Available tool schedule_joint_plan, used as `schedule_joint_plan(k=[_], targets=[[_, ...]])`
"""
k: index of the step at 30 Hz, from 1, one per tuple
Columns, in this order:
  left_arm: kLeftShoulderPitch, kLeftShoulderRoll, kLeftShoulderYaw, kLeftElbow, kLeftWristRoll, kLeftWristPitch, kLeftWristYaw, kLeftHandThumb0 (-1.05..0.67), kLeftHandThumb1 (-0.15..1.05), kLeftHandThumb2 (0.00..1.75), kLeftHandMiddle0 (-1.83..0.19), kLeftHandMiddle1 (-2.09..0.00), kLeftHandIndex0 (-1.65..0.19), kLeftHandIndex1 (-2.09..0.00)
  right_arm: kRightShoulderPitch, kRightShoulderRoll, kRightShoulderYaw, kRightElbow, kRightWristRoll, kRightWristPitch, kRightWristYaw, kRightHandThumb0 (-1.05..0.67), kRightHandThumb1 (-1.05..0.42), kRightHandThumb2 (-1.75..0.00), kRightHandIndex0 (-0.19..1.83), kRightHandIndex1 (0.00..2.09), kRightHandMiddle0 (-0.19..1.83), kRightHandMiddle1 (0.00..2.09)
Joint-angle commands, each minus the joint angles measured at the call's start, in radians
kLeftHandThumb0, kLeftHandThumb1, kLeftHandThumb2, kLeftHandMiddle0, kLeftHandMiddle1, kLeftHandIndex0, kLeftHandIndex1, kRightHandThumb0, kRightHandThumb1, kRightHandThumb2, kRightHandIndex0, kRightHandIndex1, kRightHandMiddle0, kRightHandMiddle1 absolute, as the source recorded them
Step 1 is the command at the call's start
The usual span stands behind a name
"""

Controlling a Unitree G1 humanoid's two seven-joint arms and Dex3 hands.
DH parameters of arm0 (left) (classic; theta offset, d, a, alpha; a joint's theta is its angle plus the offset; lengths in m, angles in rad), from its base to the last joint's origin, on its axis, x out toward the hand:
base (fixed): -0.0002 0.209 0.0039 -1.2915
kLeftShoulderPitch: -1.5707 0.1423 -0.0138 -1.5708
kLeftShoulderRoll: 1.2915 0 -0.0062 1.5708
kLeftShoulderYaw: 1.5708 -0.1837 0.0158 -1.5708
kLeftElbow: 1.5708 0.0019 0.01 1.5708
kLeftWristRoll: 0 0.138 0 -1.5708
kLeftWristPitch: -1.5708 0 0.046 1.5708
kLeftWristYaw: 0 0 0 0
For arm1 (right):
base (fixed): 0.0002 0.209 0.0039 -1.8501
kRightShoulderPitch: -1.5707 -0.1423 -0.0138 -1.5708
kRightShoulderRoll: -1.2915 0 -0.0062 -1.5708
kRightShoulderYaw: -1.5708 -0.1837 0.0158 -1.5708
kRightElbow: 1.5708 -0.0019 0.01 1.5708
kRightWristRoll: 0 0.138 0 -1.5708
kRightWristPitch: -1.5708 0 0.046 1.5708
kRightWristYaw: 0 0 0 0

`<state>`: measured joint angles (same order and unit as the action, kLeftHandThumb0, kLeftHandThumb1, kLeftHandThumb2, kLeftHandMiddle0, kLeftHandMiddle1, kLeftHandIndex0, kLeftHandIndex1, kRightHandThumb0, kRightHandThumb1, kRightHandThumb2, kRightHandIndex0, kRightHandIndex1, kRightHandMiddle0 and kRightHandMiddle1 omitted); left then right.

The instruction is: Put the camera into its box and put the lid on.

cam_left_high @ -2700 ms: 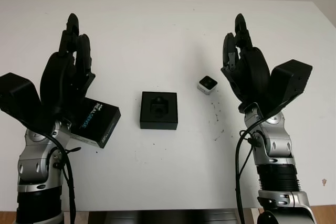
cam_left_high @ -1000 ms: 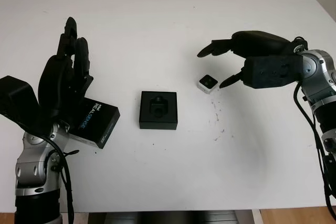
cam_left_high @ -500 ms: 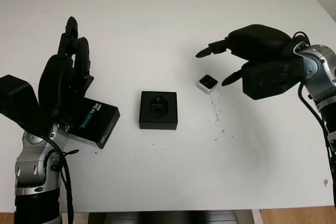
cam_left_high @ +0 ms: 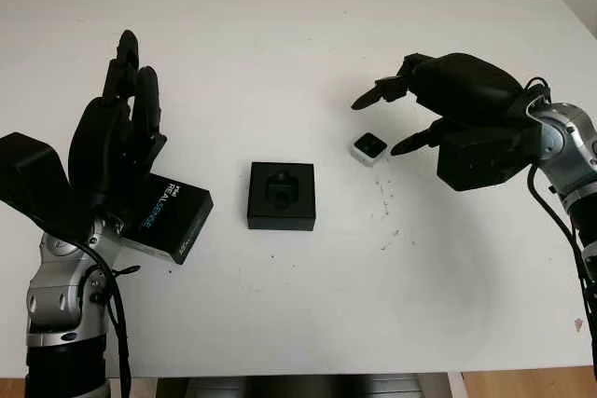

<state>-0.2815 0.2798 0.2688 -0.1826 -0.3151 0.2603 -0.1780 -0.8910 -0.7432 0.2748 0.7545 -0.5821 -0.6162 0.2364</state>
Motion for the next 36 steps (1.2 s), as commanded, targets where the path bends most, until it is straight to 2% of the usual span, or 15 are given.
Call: schedule_joint_plan(k=[1, 6, 14, 17, 21, 25, 35, 36], targets=[[-0.01, 0.01, 0.009, 0.0, -0.002, -0.009, -0.004, -0.71, 1.05, 0.65, 0.19, 0.0, 0.19, 0.0, 0.007, 0.005, 0.01, 0.01, -0.007, -0.003, -0.009, -0.34, -0.76, -0.05, 0.04, 1.45, 0.55, 0.3], [-0.01, 0.005, 0.009, -0.004, -0.003, -0.003, 0.003, -0.71, 1.05, 0.65, 0.19, 0.0, 0.19, 0.0, 0.009, 0.013, 0.016, 0.023, -0.007, 0.0, -0.024, -0.37, -0.75, -0.05, 0.03, 1.42, 0.56, 0.26], [-0.008, 0.006, 0.006, -0.006, -0.002, 0.0, 0.003, -0.72, 1.05, 0.65, 0.19, 0.0, 0.19, 0.0, 0.02, 0.029, 0.023, 0.018, 0.0, 0.034, -0.012, -0.41, -0.75, -0.05, -0.08, 1.52, 0.53, 0.23], [-0.009, 0.005, 0.005, 0.001, 0.0, -0.008, 0.001, -0.71, 1.05, 0.65, 0.19, 0.0, 0.19, 0.0, 0.02, 0.039, 0.02, 0.038, 0.015, 0.026, -0.011, -0.39, -0.75, -0.06, -0.17, 1.72, 0.54, 0.2], [-0.009, 0.006, 0.004, 0.004, 0.005, -0.014, 0.0, -0.71, 1.05, 0.66, 0.19, 0.0, 0.19, 0.0, 0.016, 0.048, 0.02, 0.075, 0.021, -0.013, -0.043, -0.38, -0.75, -0.05, -0.19, 1.92, 0.58, 0.2], [-0.006, 0.006, 0.006, 0.002, 0.003, -0.014, -0.001, -0.71, 1.05, 0.65, 0.19, 0.0, 0.19, 0.0, 0.013, 0.052, 0.021, 0.091, 0.018, -0.02, -0.053, -0.39, -0.77, -0.06, -0.19, 1.91, 0.6, 0.19], [-0.001, 0.004, 0.008, -0.005, 0.001, -0.01, 0.003, -0.7, 1.05, 0.66, 0.19, 0.0, 0.19, 0.0, 0.016, 0.063, 0.025, 0.11, 0.011, -0.018, -0.078, -0.4, -0.78, -0.06, -0.19, 1.98, 0.66, 0.28], [-0.001, 0.004, 0.008, -0.005, 0.001, -0.011, 0.003, -0.7, 1.05, 0.66, 0.19, 0.0, 0.19, 0.0, 0.015, 0.063, 0.027, 0.113, 0.009, -0.017, -0.079, -0.41, -0.79, -0.06, -0.19, 1.99, 0.62, 0.38]])
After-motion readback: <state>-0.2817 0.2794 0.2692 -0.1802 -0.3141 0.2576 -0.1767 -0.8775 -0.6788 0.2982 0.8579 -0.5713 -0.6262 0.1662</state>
